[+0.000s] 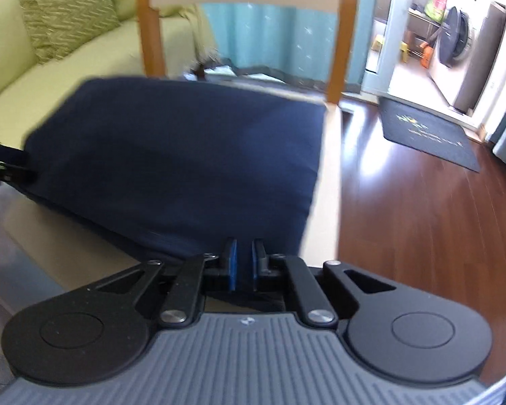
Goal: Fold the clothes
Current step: 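Lower the navy top onto the chair seat and open both tools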
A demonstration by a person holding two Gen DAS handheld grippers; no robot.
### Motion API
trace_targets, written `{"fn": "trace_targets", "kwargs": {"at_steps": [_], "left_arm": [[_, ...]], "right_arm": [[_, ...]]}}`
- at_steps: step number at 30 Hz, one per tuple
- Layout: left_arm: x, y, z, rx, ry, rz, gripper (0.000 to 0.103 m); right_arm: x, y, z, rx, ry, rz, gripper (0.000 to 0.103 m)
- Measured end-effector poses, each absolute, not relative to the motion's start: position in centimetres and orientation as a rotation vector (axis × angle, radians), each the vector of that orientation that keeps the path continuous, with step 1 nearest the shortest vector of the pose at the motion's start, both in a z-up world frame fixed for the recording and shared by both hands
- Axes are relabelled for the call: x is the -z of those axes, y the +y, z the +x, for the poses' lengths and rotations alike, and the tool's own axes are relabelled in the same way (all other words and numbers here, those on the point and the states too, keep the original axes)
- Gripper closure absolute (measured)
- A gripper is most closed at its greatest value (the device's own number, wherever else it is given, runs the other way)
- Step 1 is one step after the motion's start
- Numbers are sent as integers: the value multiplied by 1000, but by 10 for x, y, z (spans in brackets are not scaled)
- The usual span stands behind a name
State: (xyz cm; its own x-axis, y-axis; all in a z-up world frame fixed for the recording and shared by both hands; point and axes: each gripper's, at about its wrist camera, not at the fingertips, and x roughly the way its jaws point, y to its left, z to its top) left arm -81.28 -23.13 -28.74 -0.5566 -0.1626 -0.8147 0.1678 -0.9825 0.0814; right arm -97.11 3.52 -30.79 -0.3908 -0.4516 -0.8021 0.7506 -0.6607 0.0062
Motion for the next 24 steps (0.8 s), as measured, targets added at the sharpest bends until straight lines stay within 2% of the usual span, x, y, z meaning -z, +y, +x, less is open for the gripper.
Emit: {"fn": "trace_targets", "kwargs": {"at_steps": [2, 4, 8, 11, 14, 15, 17, 21, 24], "left_arm": [[275, -228, -805, 2624, -11, 1362, 59], [265, -226, -802, 2642, -16, 1317, 59], [265, -235, -813, 2627, 0, 1252, 59], [294, -248, -821, 2551, 10, 1307, 53], [296, -258, -806, 2544, 77, 1280, 50], [292, -258, -803, 2530, 71, 1279, 50], [282, -258, -798, 2503, 57, 1274, 57], [263, -246, -796, 2513, 134, 1271, 56], [270, -238, -812, 2481, 165, 1335, 54]], "right_arm": [[298, 36, -967, 2106, 493, 1057, 99], [284, 35, -960, 2128, 512, 1029, 94], [269, 22, -953, 2154, 450, 922, 88], [287, 9, -958, 2157, 449, 961, 88], [311, 15, -967, 2184, 490, 1041, 88], [310, 19, -967, 2194, 494, 1052, 89], [302, 27, -964, 2220, 483, 1068, 87], [282, 38, -956, 2260, 427, 1075, 87], [276, 28, -948, 2219, 358, 1042, 83]]}}
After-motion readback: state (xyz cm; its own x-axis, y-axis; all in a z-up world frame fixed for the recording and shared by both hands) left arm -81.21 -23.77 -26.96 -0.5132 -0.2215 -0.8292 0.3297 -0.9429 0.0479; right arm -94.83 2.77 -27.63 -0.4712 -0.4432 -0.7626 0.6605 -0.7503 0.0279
